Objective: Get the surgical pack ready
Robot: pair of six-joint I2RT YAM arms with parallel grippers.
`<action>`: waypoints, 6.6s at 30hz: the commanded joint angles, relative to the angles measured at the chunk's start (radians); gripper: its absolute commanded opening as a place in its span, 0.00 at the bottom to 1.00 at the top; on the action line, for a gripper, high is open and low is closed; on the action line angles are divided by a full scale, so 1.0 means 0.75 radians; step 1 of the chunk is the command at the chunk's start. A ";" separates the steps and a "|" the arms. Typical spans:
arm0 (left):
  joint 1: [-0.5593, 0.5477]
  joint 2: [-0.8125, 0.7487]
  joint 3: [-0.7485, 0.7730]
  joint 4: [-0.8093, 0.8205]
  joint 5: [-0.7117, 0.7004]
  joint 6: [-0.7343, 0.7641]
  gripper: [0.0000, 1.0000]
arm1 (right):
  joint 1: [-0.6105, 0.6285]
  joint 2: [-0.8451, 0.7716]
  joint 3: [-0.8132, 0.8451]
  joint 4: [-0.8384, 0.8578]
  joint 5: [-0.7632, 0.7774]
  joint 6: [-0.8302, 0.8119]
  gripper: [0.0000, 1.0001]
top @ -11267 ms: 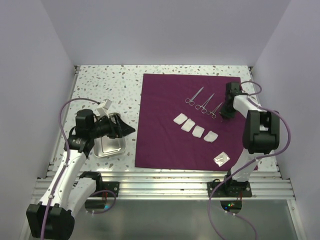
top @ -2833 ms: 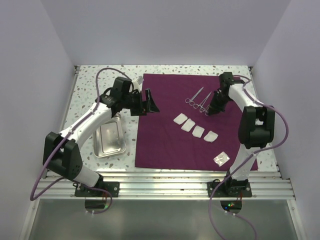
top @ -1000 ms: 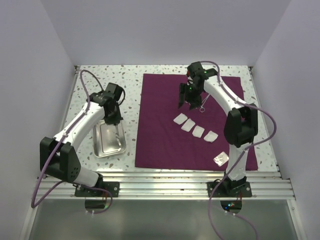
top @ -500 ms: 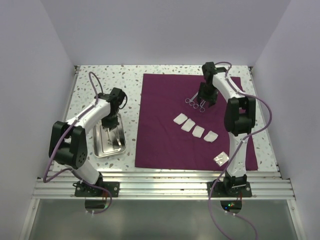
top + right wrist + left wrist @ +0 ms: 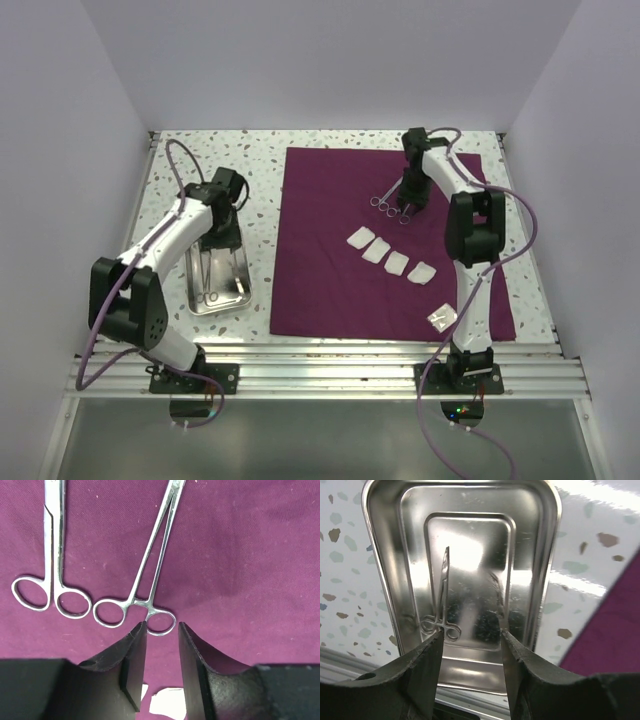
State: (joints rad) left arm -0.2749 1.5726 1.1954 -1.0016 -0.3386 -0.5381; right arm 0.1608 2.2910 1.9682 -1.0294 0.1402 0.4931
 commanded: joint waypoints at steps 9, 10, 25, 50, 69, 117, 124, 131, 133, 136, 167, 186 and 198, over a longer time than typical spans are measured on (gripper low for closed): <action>0.011 -0.148 0.114 0.051 0.194 -0.021 0.51 | -0.018 -0.062 -0.127 0.082 -0.003 0.026 0.28; 0.009 -0.146 0.118 0.051 0.206 -0.021 0.51 | -0.018 -0.064 -0.143 0.082 -0.005 0.026 0.28; -0.016 -0.168 0.155 0.078 0.316 -0.037 0.49 | -0.022 -0.070 -0.192 0.129 0.005 0.003 0.05; -0.020 -0.191 0.212 0.200 0.698 0.057 0.67 | -0.020 -0.242 -0.080 -0.057 -0.103 -0.136 0.00; -0.020 -0.097 -0.039 1.112 1.486 -0.315 0.83 | 0.423 -0.825 -0.462 0.094 -0.641 -0.252 0.00; -0.026 0.163 0.057 -0.105 -0.187 -0.025 0.00 | 0.258 0.089 0.415 -0.076 -0.011 -0.025 0.54; -0.016 0.214 0.024 -0.051 -0.230 0.012 0.35 | 0.219 0.167 0.460 -0.035 0.062 0.050 0.53; -0.016 0.155 0.022 -0.031 -0.138 0.014 0.48 | 0.182 0.195 0.458 -0.075 0.155 0.097 0.47; -0.016 0.114 0.053 -0.047 -0.091 0.016 0.49 | 0.158 0.177 0.423 -0.057 0.151 0.097 0.47; -0.016 0.047 0.100 -0.045 0.007 0.022 0.50 | 0.142 0.171 0.368 -0.033 0.144 0.091 0.43; -0.018 -0.039 0.353 0.033 0.363 0.051 0.50 | 0.135 0.189 0.317 -0.004 0.085 0.083 0.00; -0.018 -0.023 0.264 0.327 1.034 0.026 0.62 | 0.133 -0.101 0.092 0.043 -0.262 -0.025 0.00; -0.069 0.177 0.132 0.844 1.409 -0.221 0.68 | 0.139 -0.273 -0.245 0.213 -0.485 -0.068 0.00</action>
State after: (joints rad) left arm -0.3012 1.6573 1.2804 -0.5293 0.6178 -0.6300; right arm 0.2619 2.1578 1.8156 -0.9287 -0.1497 0.4664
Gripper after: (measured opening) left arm 0.677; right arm 0.010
